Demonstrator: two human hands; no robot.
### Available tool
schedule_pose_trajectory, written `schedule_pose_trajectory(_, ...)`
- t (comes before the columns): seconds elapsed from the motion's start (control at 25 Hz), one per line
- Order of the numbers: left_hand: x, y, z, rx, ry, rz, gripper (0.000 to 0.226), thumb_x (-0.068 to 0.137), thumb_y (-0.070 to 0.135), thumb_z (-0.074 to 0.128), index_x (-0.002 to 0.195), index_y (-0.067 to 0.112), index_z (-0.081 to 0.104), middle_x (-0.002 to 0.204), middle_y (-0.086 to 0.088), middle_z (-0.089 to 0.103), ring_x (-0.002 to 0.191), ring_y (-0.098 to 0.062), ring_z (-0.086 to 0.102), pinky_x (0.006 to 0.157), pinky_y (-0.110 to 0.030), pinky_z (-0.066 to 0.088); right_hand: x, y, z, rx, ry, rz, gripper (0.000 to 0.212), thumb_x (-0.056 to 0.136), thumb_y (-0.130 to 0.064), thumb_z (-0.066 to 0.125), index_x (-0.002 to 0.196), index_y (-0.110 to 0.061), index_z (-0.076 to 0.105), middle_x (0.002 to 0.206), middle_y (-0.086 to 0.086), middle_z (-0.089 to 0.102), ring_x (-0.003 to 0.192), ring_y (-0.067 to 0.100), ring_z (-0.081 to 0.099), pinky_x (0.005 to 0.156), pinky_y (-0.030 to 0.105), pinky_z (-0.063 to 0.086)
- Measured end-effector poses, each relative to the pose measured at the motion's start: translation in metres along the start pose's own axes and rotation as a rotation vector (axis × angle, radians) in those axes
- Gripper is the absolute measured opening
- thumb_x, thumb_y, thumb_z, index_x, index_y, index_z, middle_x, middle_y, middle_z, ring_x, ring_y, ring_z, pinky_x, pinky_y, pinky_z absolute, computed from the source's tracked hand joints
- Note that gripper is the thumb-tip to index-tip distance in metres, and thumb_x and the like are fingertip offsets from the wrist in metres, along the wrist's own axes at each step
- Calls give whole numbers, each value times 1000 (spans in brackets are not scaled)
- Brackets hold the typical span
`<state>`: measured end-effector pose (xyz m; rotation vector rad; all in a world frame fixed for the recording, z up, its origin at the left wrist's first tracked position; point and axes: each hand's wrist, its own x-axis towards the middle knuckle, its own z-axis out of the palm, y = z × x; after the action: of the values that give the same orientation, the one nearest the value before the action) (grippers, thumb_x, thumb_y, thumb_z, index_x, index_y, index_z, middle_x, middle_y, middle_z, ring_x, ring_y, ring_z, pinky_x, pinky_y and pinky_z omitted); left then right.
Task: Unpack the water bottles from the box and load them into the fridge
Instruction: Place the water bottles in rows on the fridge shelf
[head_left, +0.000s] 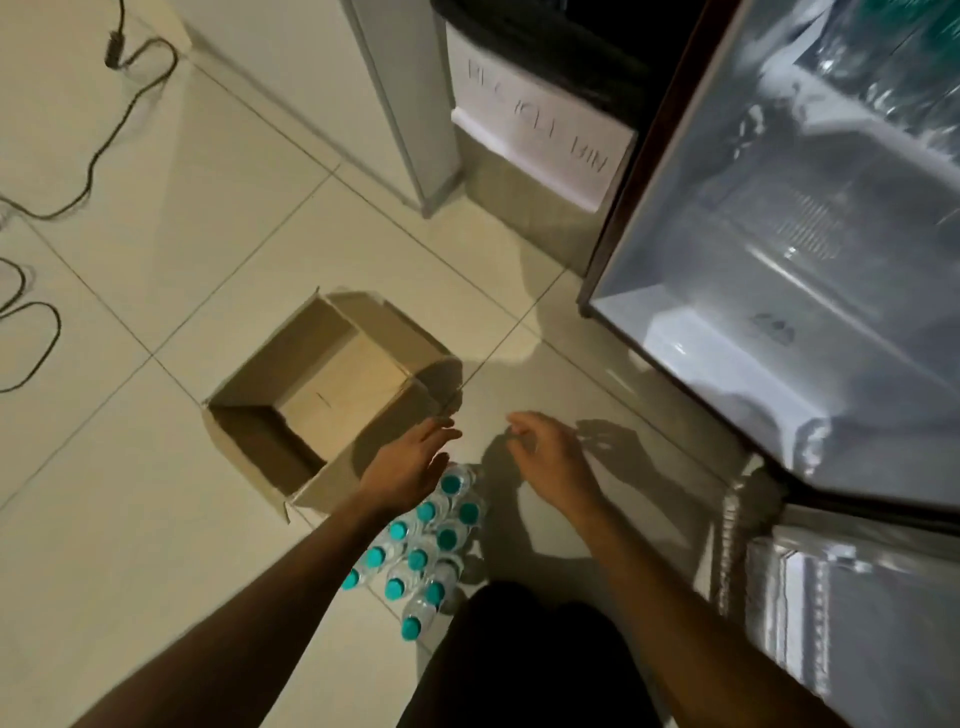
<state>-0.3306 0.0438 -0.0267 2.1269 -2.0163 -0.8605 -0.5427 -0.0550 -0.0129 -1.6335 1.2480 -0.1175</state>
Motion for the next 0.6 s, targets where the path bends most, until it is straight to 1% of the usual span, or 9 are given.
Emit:
schedule_pose_trajectory(0.08,-2,-5,24,52,-84,-33,37,99,24,54,137,23,54,145,2,47,127,-17,53,93,-31,52,-3,20,36,-82,-109,30,36,95,-21,62,130,-27,59,128,-3,61,118,14,57,98,33,52)
schedule_pose_trajectory(0.16,3,-8,42,84,-141,-17,38,99,25,55,136,21,54,144,0,49,124,-20,55,90,-33,53,-4,37,64,-144,-204,37,38,96,-22,62,133,-28,57,135,-4,55,125,15,52,101,31,48)
schedule_pose_trajectory(0.2,5,-9,49,90,-165,-13,38,98,26,55,136,20,54,144,-1,49,123,-21,55,89,-34,53,-3,45,76,-187,-242,24,39,96,-22,61,134,-28,56,139,-4,52,128,16,50,102,31,47)
schedule_pose_trajectory(0.28,10,-11,64,99,-214,-15,40,98,27,55,137,19,54,141,-3,51,120,-22,56,89,-35,52,-2,59,97,-270,-299,-5,37,96,-24,60,132,-30,56,142,-4,48,128,17,50,102,34,48)
schedule_pose_trajectory(0.36,12,-13,76,116,-271,-23,40,98,31,56,137,20,54,139,-3,52,119,-22,56,94,-36,51,-3,68,114,-342,-327,-38,33,97,-23,59,130,-29,57,143,-3,46,126,18,50,102,34,48)
schedule_pose_trajectory(0.44,14,-17,85,131,-295,-31,39,97,31,59,134,19,56,138,-4,54,119,-22,56,97,-37,51,-6,76,127,-384,-325,-73,36,98,-21,57,134,-28,53,141,1,46,124,19,49,101,33,46)
schedule_pose_trajectory(0.48,15,-19,89,144,-294,-36,37,96,29,60,131,19,58,136,-5,54,117,-22,56,97,-37,52,-7,80,131,-400,-327,-90,38,99,-21,57,136,-28,52,140,1,45,123,18,48,101,33,46)
schedule_pose_trajectory(0.6,17,-23,94,184,-305,-51,30,97,26,58,126,17,61,127,-6,54,105,-20,58,87,-35,55,-10,94,141,-399,-344,-93,45,97,-21,59,140,-30,47,142,0,43,125,18,48,102,33,46)
